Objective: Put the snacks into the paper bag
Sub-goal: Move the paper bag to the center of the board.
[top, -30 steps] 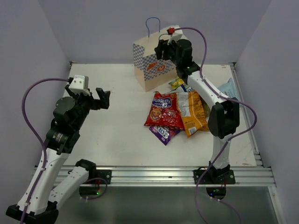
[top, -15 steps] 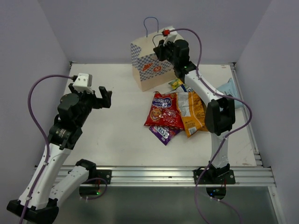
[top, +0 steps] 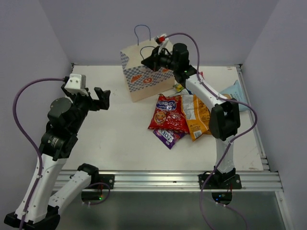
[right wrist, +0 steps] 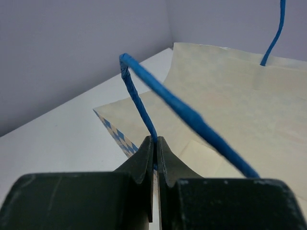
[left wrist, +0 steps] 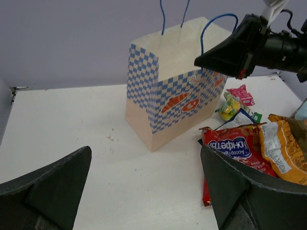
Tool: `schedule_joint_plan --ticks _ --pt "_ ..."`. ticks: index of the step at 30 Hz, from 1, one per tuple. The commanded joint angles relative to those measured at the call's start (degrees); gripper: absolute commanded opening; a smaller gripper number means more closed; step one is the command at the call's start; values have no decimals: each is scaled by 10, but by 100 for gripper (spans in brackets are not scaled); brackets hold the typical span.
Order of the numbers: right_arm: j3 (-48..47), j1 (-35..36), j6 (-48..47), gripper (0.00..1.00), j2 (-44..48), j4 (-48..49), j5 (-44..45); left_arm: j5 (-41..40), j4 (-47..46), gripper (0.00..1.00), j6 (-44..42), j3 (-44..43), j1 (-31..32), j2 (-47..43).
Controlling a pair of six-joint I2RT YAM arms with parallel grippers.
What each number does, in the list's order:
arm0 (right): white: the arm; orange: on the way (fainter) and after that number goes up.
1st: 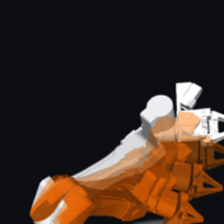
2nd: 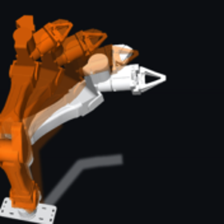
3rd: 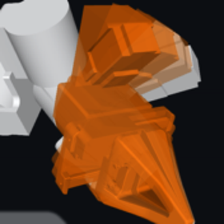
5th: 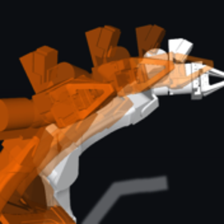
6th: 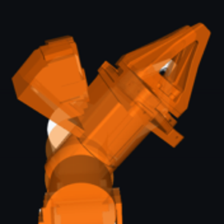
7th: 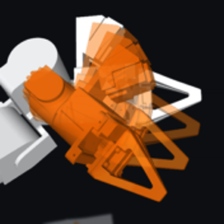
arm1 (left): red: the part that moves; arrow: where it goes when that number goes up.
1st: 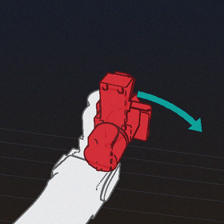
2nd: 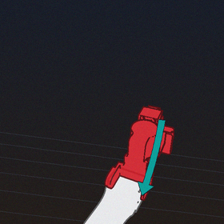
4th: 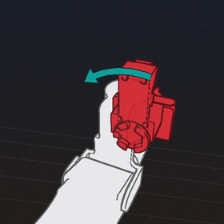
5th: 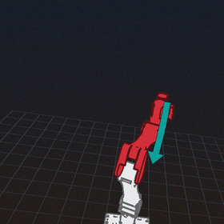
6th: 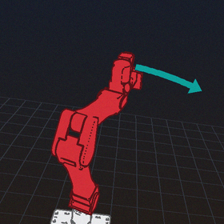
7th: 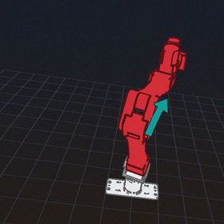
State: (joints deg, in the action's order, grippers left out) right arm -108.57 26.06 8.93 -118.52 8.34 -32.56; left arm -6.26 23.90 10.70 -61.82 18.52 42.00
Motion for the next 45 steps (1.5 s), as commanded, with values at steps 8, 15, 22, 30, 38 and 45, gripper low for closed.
schedule_joint_plan --ticks 8,15,22,30,38,45 --pt "103 75 41 0 96 69 -157 -19 60 100 -16 -81 1 -10" --pt "180 106 38 0 151 78 -196 -33 98 100 -16 -101 1 -3" --pt "240 110 30 0 205 79 -211 -35 144 100 -20 -125 2 45" --pt "257 110 7 0 219 48 -216 -55 173 95 3 -140 1 95" --pt "279 110 2 0 225 55 -208 -78 201 88 49 -123 1 99" --pt "296 110 5 0 230 62 -205 -25 157 83 57 -93 1 121"
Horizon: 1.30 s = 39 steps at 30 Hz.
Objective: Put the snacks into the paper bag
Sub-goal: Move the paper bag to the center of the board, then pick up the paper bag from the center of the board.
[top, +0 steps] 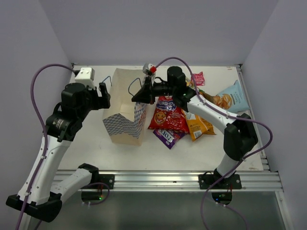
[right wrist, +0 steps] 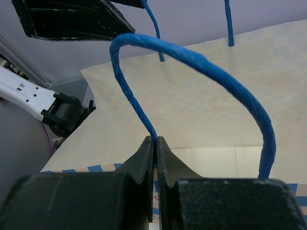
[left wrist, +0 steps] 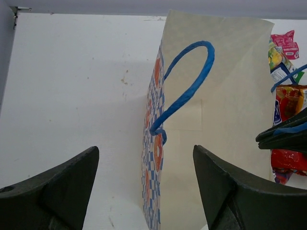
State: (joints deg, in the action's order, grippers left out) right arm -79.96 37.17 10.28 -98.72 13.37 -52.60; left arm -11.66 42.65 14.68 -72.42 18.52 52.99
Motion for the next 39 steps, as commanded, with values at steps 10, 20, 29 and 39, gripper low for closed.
schedule_joint_plan --ticks 10,20,29,39 --pt "25 -1 -13 1 43 9 4 38 -81 70 18 22 1 72" --pt "32 -1 -12 1 52 10 10 24 -107 41 11 29 1 101" --pt "38 -2 -10 2 61 12 16 20 -115 12 4 39 1 113" --pt "57 -2 -18 29 102 -11 46 -13 -115 0 -13 39 1 112"
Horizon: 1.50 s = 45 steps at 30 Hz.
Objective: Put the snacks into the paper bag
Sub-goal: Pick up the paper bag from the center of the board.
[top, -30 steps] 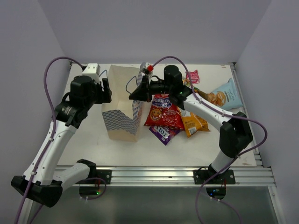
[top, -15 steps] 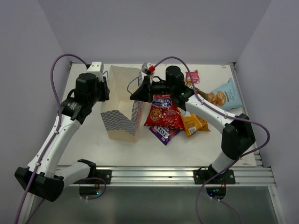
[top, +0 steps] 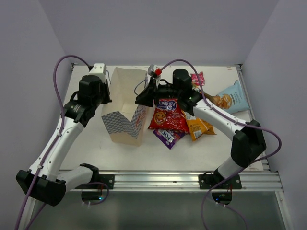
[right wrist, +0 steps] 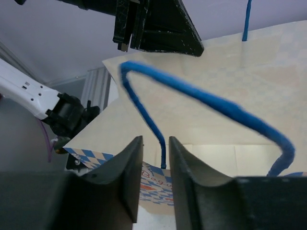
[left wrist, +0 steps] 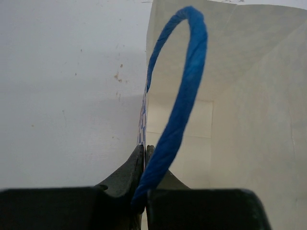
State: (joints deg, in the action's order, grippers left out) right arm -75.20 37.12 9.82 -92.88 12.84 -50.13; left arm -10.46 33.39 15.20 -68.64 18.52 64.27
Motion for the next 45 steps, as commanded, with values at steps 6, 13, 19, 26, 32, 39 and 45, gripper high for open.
schedule_joint_plan --ticks 6,13,19,26,32,39,45 --pt "10 0 -47 67 95 -92 70 -58 -30 0 -41 -18 1 -13" --pt "19 -1 -66 86 178 -223 172 -69 -36 0 -65 -30 1 -18" --pt "34 -1 -47 98 249 -322 343 -97 -65 0 -78 -30 1 -28" --pt "53 -2 18 99 320 -421 606 -121 -78 0 -96 -33 1 -43" --pt "109 -20 117 99 369 -449 767 -136 -112 0 -110 25 2 -88" --pt "163 -34 119 99 378 -449 706 -135 -151 0 -115 76 1 -128" --pt "165 -18 34 99 304 -459 613 -134 -156 0 -117 88 1 -140"
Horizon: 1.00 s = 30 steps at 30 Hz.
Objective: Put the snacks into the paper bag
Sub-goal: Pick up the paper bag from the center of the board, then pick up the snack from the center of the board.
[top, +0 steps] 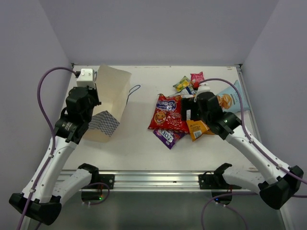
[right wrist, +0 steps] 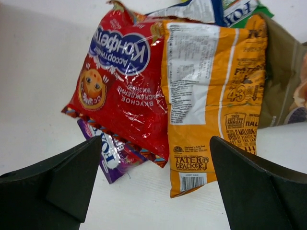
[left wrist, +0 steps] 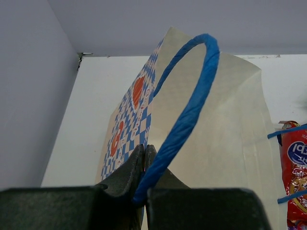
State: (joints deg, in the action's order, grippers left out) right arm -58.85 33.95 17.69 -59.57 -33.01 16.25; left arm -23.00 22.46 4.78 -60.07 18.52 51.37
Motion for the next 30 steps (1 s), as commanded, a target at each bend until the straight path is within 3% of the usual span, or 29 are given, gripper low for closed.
schedule_joint_plan --ticks 1,6,11,19,25,30 --pt "1 22 -62 99 -39 3 -48 -9 -47 0 -13 2 1 -12" --pt "-13 127 -126 98 -130 30 30 3 -23 0 -8 -23 0 7" --pt "-26 188 -196 99 -211 52 113 31 30 0 12 -86 0 39" --pt "-20 219 -267 98 -268 116 156 9 79 0 40 -124 0 72" --pt "-29 226 -296 98 -317 115 156 -15 66 0 37 -103 -3 82" --pt "-31 228 -324 99 -353 135 219 -19 30 0 27 -74 -9 65"
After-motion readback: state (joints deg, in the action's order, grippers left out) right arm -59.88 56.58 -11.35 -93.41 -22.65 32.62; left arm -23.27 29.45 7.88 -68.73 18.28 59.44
